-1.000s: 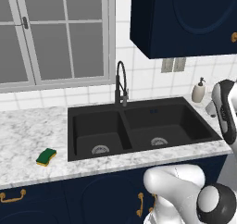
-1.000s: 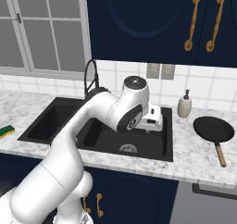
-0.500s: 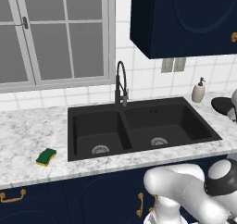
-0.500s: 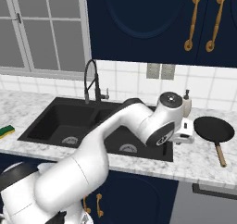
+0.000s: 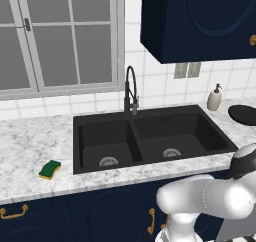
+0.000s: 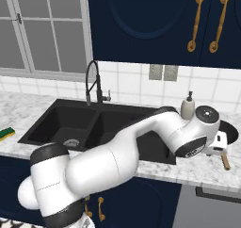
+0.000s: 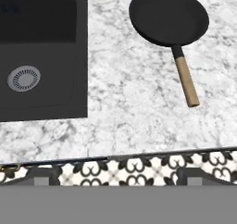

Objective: Pick the pan and sponge and place them into the sink. Then turn on the water.

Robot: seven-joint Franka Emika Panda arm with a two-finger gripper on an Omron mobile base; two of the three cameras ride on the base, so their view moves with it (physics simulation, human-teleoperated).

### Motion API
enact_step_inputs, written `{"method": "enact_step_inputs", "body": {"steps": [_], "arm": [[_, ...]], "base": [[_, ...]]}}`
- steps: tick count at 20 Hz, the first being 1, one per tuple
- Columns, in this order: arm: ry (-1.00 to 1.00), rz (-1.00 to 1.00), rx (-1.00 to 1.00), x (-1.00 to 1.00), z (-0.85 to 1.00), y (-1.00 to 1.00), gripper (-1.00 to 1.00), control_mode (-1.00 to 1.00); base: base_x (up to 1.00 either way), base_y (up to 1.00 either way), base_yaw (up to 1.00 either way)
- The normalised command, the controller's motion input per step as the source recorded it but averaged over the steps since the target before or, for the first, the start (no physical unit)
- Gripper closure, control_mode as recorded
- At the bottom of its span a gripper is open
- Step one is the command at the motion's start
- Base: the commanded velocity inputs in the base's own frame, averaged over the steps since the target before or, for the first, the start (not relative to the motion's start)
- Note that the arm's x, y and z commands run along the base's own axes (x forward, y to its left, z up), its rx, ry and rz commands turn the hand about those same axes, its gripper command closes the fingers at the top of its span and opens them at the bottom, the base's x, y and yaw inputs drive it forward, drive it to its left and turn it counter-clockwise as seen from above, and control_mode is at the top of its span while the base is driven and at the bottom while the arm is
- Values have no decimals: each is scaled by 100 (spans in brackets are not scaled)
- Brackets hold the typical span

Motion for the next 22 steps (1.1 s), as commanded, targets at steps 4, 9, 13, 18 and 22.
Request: {"method": "enact_step_inputs", "body": {"steps": [4, 9, 13, 18, 22], "arm": [[0, 1, 0, 31, -12, -53, -100, -100], [3, 3, 0, 39, -22, -46, -100, -100], [7, 0, 0, 36, -24, -43, -100, -100], [9, 0, 0, 36, -24, -40, -100, -100], [5, 0, 0, 16, -33, -36, -100, -100]], "base": [[0, 0, 0], [0, 0, 0], [0, 0, 0], [0, 0, 0], [0, 0, 0]]}}
